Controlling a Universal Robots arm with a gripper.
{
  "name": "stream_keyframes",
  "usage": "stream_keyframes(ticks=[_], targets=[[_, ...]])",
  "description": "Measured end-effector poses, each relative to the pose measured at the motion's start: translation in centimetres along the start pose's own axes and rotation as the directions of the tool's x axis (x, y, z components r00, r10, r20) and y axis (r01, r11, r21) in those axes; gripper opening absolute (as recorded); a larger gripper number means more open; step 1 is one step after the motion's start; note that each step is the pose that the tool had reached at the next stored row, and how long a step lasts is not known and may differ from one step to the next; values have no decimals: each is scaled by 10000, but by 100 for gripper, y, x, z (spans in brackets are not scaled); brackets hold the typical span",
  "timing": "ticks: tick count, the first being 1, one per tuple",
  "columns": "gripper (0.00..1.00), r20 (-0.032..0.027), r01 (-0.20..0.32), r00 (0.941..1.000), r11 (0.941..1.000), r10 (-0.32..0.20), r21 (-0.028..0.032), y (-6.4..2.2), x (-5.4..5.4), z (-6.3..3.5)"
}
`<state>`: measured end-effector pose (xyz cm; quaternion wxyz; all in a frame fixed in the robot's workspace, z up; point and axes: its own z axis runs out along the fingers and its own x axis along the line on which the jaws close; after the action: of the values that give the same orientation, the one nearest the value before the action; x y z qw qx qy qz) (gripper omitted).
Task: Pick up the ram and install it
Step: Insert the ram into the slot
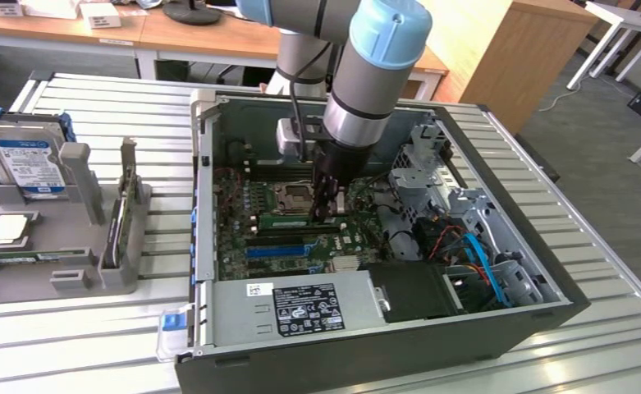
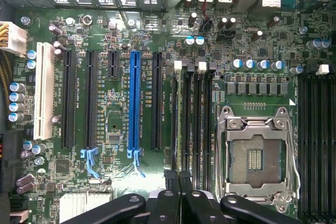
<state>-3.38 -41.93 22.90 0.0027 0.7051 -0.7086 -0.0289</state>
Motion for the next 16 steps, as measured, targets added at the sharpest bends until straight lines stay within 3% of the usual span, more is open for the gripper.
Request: stream_keyframes(ticks=[16], targets=[[12, -3, 112, 9999, 9999, -112, -3, -3, 0, 11]])
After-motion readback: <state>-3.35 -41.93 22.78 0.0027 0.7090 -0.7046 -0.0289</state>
